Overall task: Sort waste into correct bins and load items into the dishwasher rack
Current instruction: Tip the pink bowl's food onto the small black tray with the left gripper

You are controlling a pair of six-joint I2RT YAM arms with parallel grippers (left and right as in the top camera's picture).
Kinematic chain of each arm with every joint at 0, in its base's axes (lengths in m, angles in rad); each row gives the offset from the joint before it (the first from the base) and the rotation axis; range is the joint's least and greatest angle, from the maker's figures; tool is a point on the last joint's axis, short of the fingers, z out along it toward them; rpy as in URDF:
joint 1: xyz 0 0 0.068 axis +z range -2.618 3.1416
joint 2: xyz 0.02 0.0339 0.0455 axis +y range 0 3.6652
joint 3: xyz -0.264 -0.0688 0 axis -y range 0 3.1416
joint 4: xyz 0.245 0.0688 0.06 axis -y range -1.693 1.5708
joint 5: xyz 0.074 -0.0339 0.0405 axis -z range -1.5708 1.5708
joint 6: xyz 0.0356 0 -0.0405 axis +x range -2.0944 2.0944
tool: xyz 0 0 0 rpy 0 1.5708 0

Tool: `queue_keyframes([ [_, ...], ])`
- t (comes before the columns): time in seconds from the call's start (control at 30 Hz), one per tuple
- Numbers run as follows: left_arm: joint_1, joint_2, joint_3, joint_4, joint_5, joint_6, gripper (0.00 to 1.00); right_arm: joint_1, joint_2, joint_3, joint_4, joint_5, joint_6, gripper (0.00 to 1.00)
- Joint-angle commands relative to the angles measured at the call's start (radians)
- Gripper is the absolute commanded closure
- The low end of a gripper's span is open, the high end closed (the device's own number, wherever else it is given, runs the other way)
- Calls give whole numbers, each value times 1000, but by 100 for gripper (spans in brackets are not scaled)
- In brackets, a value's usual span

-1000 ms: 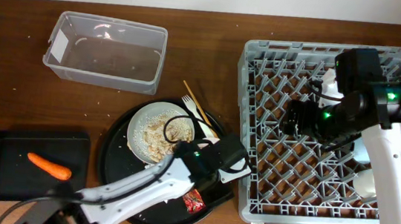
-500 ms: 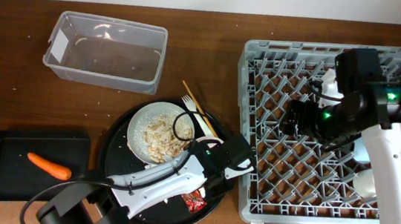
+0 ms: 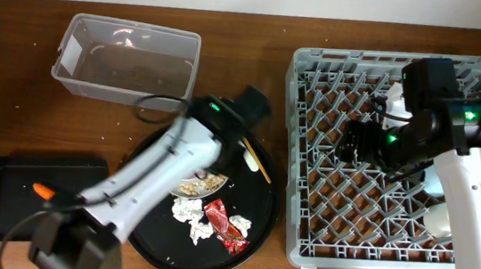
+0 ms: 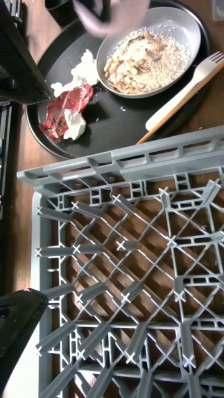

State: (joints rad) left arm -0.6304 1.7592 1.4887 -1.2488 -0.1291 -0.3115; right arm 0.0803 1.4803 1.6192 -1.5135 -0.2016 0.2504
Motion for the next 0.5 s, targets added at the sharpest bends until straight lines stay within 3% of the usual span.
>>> queue_keyframes([
  [0.0,286,-54,18,-47,68,-138,100,7,-13,0,-1,-5,-6,1],
  [0.1,555,-75,18,-26,150,-128,99,7,-13,0,0,-5,-6,1],
  [0.17,732,-75,14,20,304,-105,99,7,-13,0,-1,-5,-6,1],
  [0.23,851,-81,14,48,438,-76,99,7,-13,0,-4,-5,-6,1],
  [0.3,956,-109,14,55,460,-50,99,7,-13,0,-10,-5,-6,1],
  [0.47,1267,-214,-61,103,830,153,99,7,-13,0,-11,-5,-6,1],
])
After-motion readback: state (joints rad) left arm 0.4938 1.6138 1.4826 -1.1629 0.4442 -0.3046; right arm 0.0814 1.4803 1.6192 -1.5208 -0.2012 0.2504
